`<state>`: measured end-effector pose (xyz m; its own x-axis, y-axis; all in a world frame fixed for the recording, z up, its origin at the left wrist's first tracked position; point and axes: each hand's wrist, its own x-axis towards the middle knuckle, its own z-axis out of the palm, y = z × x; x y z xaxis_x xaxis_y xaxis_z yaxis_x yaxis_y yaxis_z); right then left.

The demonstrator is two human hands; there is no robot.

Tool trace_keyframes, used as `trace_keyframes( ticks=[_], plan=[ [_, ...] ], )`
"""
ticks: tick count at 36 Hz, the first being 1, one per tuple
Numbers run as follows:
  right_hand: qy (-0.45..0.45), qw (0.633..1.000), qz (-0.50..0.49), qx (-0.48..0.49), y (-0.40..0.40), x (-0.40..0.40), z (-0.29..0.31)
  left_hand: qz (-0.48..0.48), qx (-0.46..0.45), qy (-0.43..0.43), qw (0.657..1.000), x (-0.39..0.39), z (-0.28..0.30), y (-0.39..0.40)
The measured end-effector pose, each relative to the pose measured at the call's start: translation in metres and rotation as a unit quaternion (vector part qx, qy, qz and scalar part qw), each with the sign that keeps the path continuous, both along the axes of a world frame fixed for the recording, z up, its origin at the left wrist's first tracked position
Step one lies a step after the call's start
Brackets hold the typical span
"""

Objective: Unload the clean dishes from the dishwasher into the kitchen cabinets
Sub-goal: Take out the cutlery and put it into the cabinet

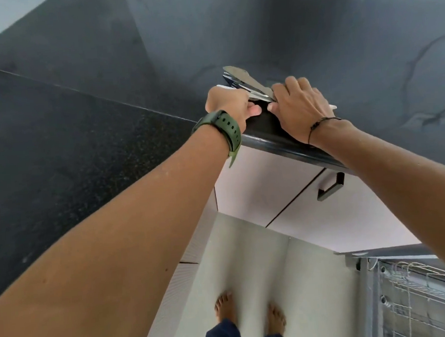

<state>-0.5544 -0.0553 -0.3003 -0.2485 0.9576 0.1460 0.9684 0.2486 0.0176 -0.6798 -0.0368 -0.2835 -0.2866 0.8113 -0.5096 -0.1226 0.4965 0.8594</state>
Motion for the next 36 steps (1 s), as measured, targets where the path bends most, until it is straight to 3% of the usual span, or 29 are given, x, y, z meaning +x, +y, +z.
trace_keyframes(
  ticks=[13,16,20,24,29,33,36],
  plan=[
    [-0.004,0.999,-0.017,0.043,-0.009,0.008,-0.003,-0.002,0.014,0.026,1.0,0.007,0.005,-0.014],
    [0.059,0.994,0.002,0.092,-0.032,0.002,0.0,0.02,0.031,0.014,0.999,0.003,0.003,-0.03],
    [0.17,0.956,0.125,0.202,-0.08,-0.01,-0.02,0.057,0.078,0.045,0.994,-0.003,-0.015,-0.073],
    [0.22,0.947,0.192,0.132,-0.113,-0.025,-0.064,0.049,0.075,0.082,0.993,-0.01,-0.055,-0.116],
    [0.284,0.954,0.094,-0.015,-0.11,-0.042,-0.117,0.003,0.014,0.12,0.993,-0.016,-0.098,-0.127],
    [0.289,0.953,0.021,-0.089,-0.082,-0.056,-0.145,-0.026,0.009,0.174,0.984,-0.021,-0.115,-0.114],
    [0.311,0.944,-0.01,-0.107,-0.061,-0.069,-0.158,-0.017,0.01,0.168,0.986,-0.021,-0.126,-0.101]
  ],
)
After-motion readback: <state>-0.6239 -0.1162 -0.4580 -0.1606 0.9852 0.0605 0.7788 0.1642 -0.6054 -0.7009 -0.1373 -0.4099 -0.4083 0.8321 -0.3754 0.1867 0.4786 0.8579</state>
